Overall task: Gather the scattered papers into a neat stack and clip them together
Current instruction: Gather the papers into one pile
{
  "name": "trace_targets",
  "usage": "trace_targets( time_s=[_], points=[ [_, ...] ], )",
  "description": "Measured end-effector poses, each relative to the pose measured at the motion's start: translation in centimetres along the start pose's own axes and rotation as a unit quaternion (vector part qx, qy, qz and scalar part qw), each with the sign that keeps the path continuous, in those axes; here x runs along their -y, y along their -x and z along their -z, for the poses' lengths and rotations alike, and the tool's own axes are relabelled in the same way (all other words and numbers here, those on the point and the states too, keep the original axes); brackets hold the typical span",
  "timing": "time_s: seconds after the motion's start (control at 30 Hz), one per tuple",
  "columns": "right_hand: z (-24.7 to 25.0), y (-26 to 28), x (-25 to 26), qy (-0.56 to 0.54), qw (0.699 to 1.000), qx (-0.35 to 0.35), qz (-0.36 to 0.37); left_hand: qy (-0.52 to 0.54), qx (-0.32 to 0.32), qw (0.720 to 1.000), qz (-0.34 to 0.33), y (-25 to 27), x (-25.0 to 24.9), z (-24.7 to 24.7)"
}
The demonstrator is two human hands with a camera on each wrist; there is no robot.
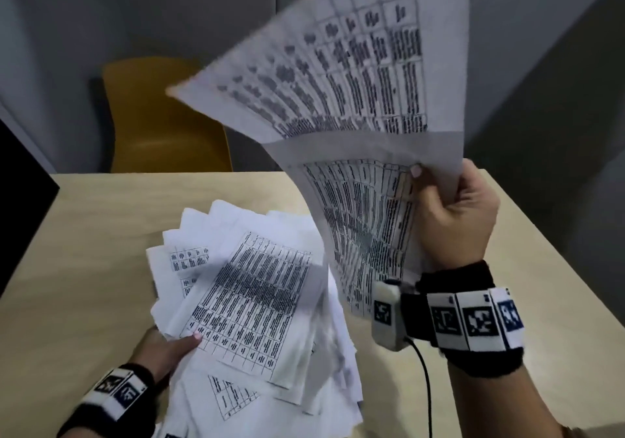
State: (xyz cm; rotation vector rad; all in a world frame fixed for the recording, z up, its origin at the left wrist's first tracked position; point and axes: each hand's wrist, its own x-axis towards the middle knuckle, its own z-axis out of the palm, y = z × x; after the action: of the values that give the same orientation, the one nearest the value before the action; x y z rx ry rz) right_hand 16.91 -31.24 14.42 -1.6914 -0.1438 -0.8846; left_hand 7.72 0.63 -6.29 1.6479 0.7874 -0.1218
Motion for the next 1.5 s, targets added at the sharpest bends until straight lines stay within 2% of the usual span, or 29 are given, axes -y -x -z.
trace_targets(
  time_s=[0.23,0.37,0.43,0.47,0.53,0.63,0.73,0.8,0.87,0.9,0.93,1.07,1.13,1.23,1.37,1.5],
  points=[
    [-1.3,0.0,1.1,-0.031,0.999,0.008,-0.004,-0.019,0.026,0.999,0.032,-2.5,1.4,-0.5],
    [-1.8,0.1,1.5,-0.098,0.995,-0.027,0.021,-0.023,0.021,0.999,0.036,-3.0,1.8,-0.5],
    [-2.4,0.1,1.0,-0.065,0.997,-0.030,0.019,-0.024,0.021,0.999,0.032,-2.9,1.8,-0.6],
    [-2.8,0.3,0.5,-0.030,1.000,-0.007,0.001,-0.013,0.028,0.999,0.028,-2.8,1.8,-0.6],
    [-3.5,1.6,-1.7,0.051,0.993,0.064,-0.082,0.005,0.047,0.999,0.015,-3.0,2.1,-0.5],
    [-3.9,5.0,-6.4,0.147,0.950,0.137,-0.240,0.029,0.083,0.996,0.017,-2.3,1.3,-0.3],
    [-3.8,8.5,-9.7,0.189,0.897,0.202,-0.345,0.090,0.107,0.990,0.032,-0.9,-1.3,-0.2],
    [-3.4,10.4,-11.8,0.260,0.848,0.266,-0.377,0.128,0.103,0.985,0.050,-0.4,-3.6,0.1],
    [-3.0,11.5,-13.0,0.348,0.783,0.335,-0.391,0.145,0.097,0.983,0.058,-0.8,-5.3,0.6],
    [-2.8,11.8,-13.1,0.366,0.762,0.353,-0.400,0.145,0.102,0.983,0.054,-1.1,-5.8,0.7],
    [-2.7,12.0,-13.0,0.360,0.757,0.357,-0.412,0.136,0.111,0.982,0.063,-1.7,-5.9,0.8],
    [-2.7,13.0,-11.8,0.289,0.794,0.322,-0.426,0.082,0.090,0.990,0.068,-2.1,-5.3,-0.9],
    [-2.7,13.5,-11.8,0.252,0.813,0.276,-0.446,0.117,0.063,0.990,0.056,-1.7,-4.6,-1.8],
    [-2.3,14.1,-12.3,0.240,0.810,0.256,-0.470,0.152,0.040,0.986,0.055,-1.6,-3.0,-2.1],
    [-2.4,15.1,-13.0,0.241,0.793,0.296,-0.474,0.160,0.070,0.984,0.046,-1.5,-1.9,-2.1],
    [-2.2,15.8,-12.6,0.220,0.830,0.259,-0.443,0.241,0.110,0.962,0.071,-0.7,-1.0,-1.7]
  ],
)
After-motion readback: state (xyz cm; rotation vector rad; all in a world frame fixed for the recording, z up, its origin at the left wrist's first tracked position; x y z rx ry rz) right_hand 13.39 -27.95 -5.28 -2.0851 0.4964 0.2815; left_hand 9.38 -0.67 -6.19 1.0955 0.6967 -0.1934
